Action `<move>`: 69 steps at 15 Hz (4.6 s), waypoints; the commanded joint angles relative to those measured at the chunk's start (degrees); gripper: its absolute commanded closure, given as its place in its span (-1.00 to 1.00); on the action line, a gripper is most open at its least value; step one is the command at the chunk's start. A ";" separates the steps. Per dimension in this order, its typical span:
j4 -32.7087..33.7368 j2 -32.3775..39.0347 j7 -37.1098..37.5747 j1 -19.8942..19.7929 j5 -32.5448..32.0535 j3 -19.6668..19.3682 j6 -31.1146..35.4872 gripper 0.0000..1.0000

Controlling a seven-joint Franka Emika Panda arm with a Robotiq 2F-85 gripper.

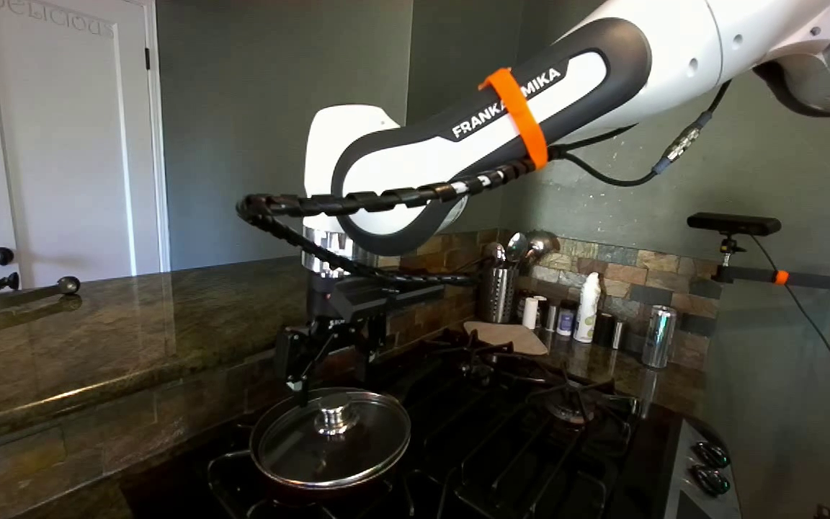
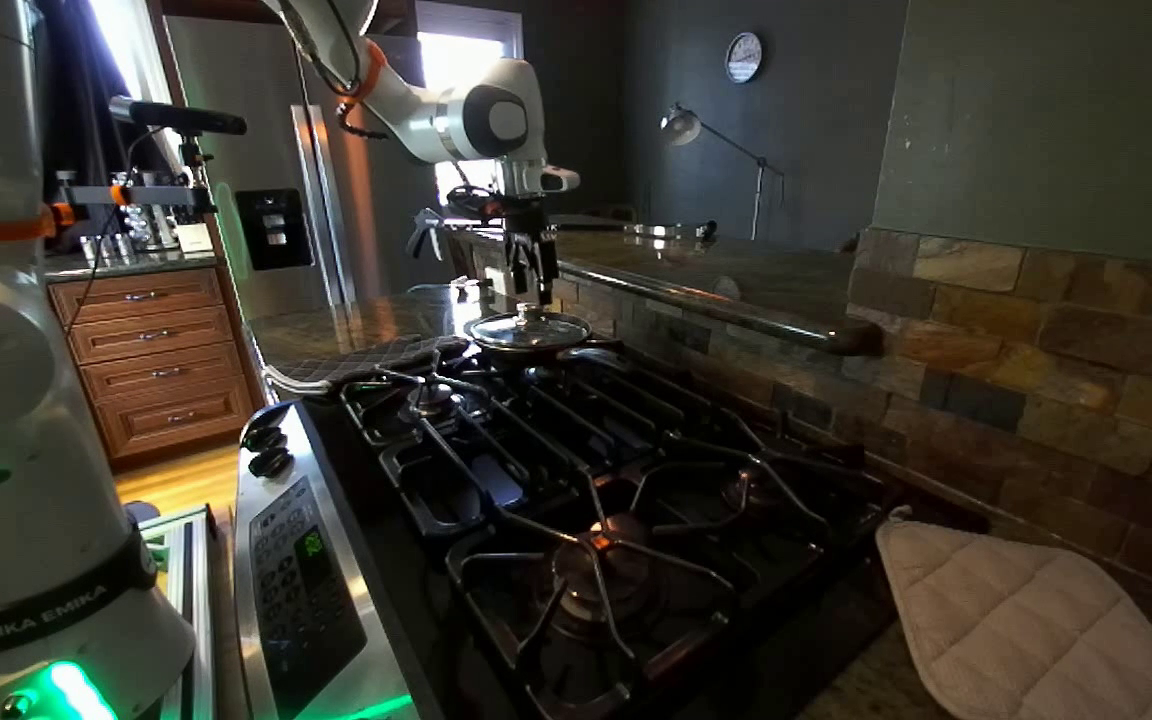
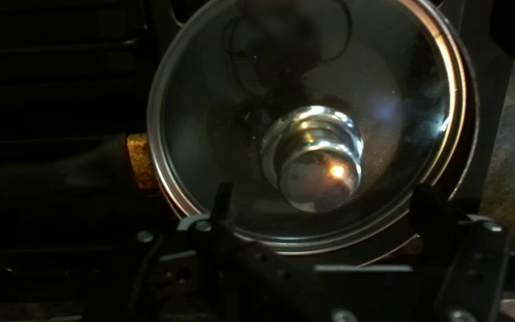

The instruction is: Take the lid off the pot, then move the pot backwards, then put the lid on it

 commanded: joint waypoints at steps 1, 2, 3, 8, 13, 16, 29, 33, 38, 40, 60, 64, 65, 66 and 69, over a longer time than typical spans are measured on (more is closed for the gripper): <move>-1.09 -1.03 0.95 0.08 0.22 0.03 1.18 -1.00; -0.97 -0.91 0.89 0.09 0.24 0.07 0.95 -1.00; -0.81 -0.63 1.03 0.15 -0.01 0.05 0.72 -1.00; -0.51 0.27 1.04 0.25 -0.24 0.02 0.50 -0.57; -0.12 1.18 1.03 0.48 -0.32 0.06 0.04 -0.60; 0.42 1.87 1.17 0.70 -0.53 0.07 -0.31 -0.57; 0.51 1.19 1.40 0.96 -1.04 -0.11 0.27 0.53; -0.28 0.29 1.24 0.90 -0.93 -0.01 1.31 0.53; -1.17 -0.31 1.33 0.85 -0.84 0.04 2.58 0.53; -1.70 -0.48 1.17 0.77 -0.54 0.08 3.34 0.53; -8.05 -7.85 0.83 -0.49 2.04 0.37 7.78 -1.00; -10.51 -12.91 1.51 -1.15 1.51 0.66 6.05 -0.98; -11.20 -14.16 1.94 -1.32 1.20 0.78 5.80 -1.00; -11.87 -15.50 1.98 -1.53 1.24 0.95 5.16 -1.00; -13.81 -19.58 1.62 -2.15 1.49 1.44 3.34 -1.00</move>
